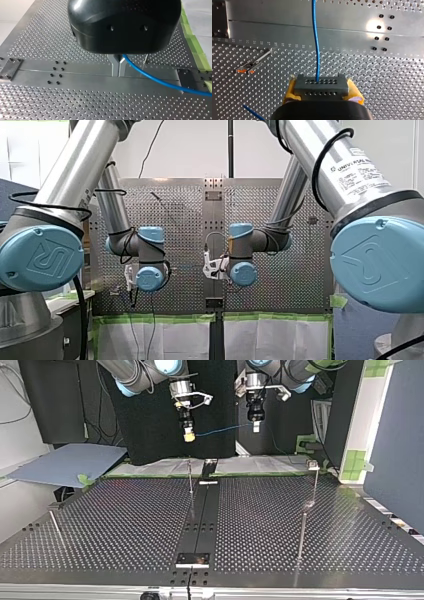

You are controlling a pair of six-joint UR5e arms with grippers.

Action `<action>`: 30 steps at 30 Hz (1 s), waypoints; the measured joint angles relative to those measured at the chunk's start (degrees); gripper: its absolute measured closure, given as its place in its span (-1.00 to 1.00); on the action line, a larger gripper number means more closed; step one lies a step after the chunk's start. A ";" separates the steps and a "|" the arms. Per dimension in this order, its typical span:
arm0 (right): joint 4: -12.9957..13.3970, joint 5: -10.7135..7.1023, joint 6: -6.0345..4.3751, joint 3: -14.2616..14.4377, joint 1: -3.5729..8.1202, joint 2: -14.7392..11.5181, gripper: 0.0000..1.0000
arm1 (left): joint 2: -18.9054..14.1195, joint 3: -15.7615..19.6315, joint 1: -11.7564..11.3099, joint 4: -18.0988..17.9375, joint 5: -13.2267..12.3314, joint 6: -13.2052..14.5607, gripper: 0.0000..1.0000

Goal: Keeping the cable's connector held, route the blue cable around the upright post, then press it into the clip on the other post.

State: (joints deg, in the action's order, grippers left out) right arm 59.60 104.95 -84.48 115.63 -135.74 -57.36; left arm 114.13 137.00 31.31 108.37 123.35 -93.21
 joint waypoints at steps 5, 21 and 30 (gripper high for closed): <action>0.00 0.00 0.00 0.00 0.00 0.00 1.00 | 0.23 0.09 -0.10 0.17 -0.13 -0.02 1.00; 0.00 0.00 0.00 0.00 -0.01 0.00 1.00 | 2.77 0.17 -0.44 0.89 -0.35 -0.04 1.00; -1.85 1.85 1.85 -0.40 -1.01 1.86 1.00 | 2.79 0.17 -0.44 0.89 -0.35 -0.04 1.00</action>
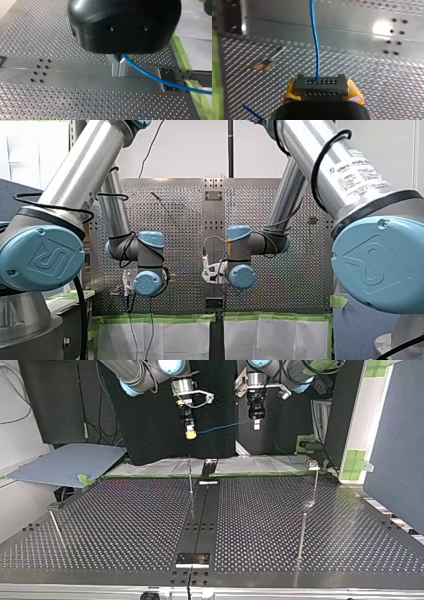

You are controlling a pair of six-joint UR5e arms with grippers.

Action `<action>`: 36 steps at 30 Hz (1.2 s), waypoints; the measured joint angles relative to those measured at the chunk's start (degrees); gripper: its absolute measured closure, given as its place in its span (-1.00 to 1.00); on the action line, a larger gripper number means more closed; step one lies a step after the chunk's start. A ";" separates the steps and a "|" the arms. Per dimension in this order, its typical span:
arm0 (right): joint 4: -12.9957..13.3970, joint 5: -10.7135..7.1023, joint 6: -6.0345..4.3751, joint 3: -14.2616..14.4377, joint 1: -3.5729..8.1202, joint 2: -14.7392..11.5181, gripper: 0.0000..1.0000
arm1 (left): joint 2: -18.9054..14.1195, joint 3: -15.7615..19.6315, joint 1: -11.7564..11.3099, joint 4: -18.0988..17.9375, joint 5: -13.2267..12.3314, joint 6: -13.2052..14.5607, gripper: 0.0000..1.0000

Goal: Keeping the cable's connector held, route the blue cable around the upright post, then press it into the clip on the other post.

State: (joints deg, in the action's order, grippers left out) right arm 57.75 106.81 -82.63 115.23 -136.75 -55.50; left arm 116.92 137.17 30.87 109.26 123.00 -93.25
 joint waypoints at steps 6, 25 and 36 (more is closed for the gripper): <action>-2.44 1.82 1.34 -0.03 -0.13 2.43 1.00 | 0.00 0.00 0.00 0.00 0.00 0.00 1.00; -9.50 3.33 1.31 -0.99 0.26 3.74 1.00 | -2.37 -0.15 -0.92 2.38 -0.24 -0.73 1.00; -13.35 -0.28 -2.88 -4.35 0.42 -1.19 1.00 | -7.70 -0.64 -3.23 7.72 -0.47 -5.31 1.00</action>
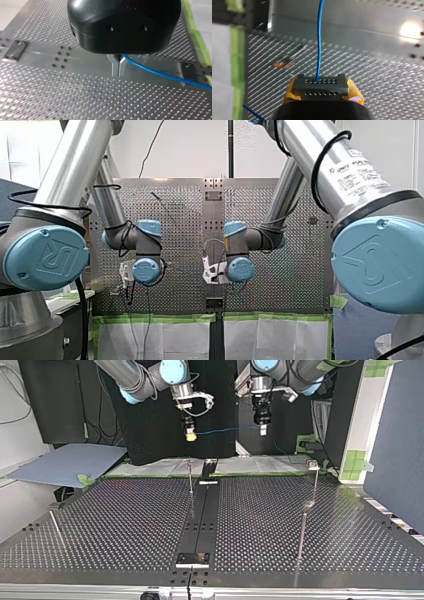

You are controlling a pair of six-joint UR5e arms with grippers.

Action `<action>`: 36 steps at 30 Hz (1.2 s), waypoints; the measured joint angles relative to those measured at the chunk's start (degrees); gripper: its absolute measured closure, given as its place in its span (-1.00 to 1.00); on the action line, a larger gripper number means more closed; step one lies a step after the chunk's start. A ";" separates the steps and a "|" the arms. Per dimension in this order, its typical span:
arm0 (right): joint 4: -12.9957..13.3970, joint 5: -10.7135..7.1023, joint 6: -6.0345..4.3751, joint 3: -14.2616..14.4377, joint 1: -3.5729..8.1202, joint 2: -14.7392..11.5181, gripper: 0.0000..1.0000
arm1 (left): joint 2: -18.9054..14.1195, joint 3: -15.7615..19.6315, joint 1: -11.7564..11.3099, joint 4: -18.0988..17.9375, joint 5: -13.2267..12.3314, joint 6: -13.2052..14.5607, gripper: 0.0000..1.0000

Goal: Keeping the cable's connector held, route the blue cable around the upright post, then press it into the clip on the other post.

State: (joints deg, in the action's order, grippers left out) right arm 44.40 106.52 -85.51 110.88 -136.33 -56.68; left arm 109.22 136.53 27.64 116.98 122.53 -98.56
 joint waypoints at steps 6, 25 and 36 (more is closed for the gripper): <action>-2.96 -3.00 -1.19 -2.98 0.29 -3.02 1.00 | -3.19 -2.67 -0.92 3.16 -0.06 -0.17 1.00; -10.13 -8.94 -4.58 -11.59 0.99 -11.86 1.00 | -12.16 -11.61 -3.39 12.14 3.06 0.30 1.00; -11.76 -11.91 -6.35 -14.99 1.30 -16.39 1.00 | -17.55 -16.03 -5.18 17.53 3.85 0.29 1.00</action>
State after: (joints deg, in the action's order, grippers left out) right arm 32.63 94.61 -91.86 95.89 -135.03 -73.08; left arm 91.67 120.50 22.46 134.51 126.38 -98.27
